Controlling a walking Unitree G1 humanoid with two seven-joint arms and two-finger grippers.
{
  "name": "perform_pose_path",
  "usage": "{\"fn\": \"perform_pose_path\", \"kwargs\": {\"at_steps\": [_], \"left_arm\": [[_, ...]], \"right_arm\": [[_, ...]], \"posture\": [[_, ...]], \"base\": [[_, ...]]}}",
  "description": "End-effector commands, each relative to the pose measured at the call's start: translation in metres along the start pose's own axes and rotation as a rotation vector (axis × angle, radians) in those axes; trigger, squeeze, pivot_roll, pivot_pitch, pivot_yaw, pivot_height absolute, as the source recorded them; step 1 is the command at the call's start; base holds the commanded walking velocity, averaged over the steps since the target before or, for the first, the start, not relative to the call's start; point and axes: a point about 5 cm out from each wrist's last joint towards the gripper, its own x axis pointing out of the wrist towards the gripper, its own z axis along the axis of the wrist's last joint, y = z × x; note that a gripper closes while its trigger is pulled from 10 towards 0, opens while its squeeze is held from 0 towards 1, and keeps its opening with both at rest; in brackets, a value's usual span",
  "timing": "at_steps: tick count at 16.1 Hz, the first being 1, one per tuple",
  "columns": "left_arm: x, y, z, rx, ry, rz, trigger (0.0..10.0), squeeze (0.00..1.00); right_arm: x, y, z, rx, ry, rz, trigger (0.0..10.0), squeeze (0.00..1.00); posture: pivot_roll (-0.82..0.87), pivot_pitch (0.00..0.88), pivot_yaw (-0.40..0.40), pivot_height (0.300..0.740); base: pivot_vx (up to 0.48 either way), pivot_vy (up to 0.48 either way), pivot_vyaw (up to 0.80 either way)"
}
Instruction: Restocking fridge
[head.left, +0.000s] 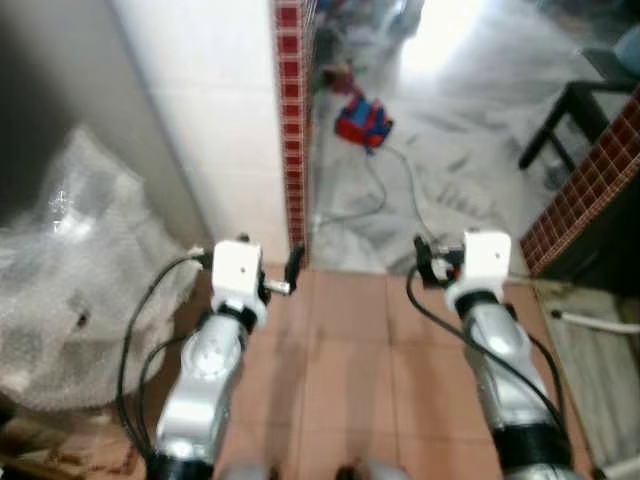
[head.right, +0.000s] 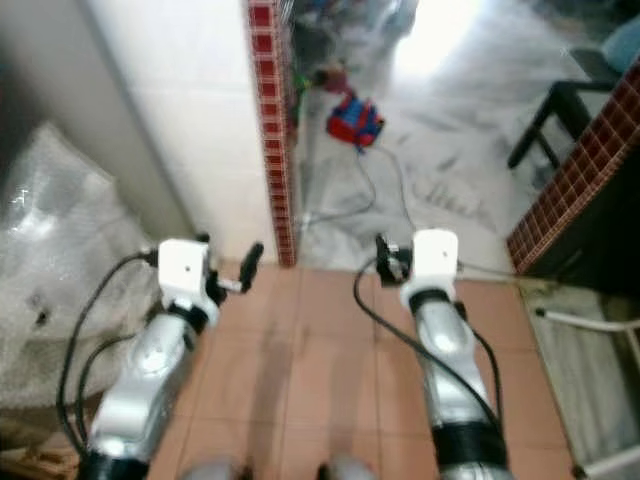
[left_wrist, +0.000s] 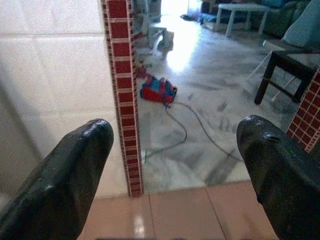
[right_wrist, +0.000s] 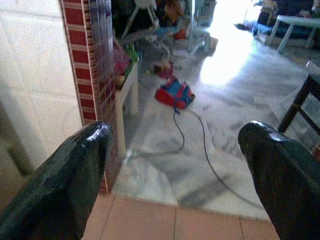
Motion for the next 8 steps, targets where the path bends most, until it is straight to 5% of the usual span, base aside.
{"fn": "perform_pose_path", "kwargs": {"at_steps": [1, 8], "left_arm": [[-0.002, 0.005, 0.0, 0.003, -0.001, 0.022, 10.0, 0.0], [-0.001, 0.0, 0.004, -0.007, -0.032, 0.025, 10.0, 0.0]], "right_arm": [[0.001, 0.006, 0.003, 0.0, -0.015, 0.017, 10.0, 0.0], [0.011, 0.004, 0.012, -0.028, -0.037, 0.044, 10.0, 0.0]], "posture": [[0.08, 0.082, 0.002, 0.74], [0.07, 0.086, -0.028, 0.74]], "base": [[0.0, 0.0, -0.8], [0.0, 0.0, -0.8]]}}
